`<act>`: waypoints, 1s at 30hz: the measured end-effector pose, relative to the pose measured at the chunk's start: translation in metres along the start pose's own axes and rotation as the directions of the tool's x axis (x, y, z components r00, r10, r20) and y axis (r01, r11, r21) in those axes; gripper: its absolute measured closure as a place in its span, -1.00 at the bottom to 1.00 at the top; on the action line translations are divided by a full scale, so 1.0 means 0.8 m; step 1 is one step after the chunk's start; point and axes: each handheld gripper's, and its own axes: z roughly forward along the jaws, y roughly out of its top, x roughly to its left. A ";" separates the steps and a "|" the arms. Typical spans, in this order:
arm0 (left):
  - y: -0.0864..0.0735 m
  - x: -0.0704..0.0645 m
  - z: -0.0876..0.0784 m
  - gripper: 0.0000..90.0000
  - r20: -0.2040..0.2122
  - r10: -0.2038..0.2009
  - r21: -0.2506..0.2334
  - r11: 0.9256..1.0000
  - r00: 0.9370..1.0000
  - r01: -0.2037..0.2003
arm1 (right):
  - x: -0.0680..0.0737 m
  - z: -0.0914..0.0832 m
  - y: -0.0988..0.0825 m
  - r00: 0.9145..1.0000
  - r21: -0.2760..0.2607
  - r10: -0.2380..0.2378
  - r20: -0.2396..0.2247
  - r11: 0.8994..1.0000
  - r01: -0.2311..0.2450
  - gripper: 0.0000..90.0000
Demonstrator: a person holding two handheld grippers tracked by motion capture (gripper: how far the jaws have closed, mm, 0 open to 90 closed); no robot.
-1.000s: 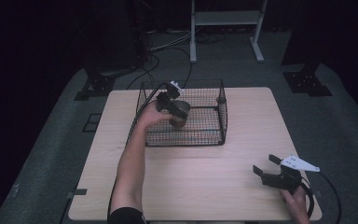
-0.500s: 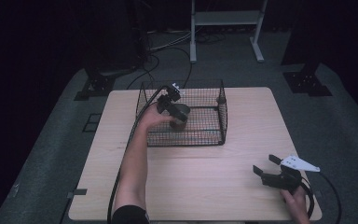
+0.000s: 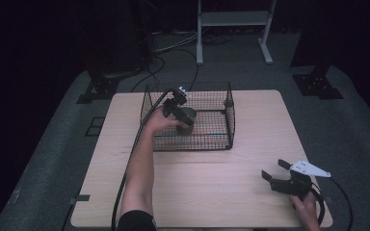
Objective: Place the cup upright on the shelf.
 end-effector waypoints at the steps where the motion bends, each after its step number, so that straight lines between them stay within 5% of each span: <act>1: 0.000 0.000 0.000 -0.67 0.000 0.000 0.000 1.000 1.000 0.000 | 0.000 0.000 0.000 1.000 0.000 0.001 0.002 1.000 -0.001 -0.70; 12: -0.003 -0.002 0.001 -0.73 -0.004 -0.007 0.060 0.998 1.000 0.007 | 0.000 0.000 0.000 1.000 -0.001 -0.001 0.003 1.000 0.001 -0.70; 30: 0.000 -0.010 -0.012 -0.83 -0.022 0.009 0.033 0.999 1.000 -0.008 | -0.001 0.000 0.000 1.000 -0.007 0.003 -0.003 1.000 -0.003 -0.70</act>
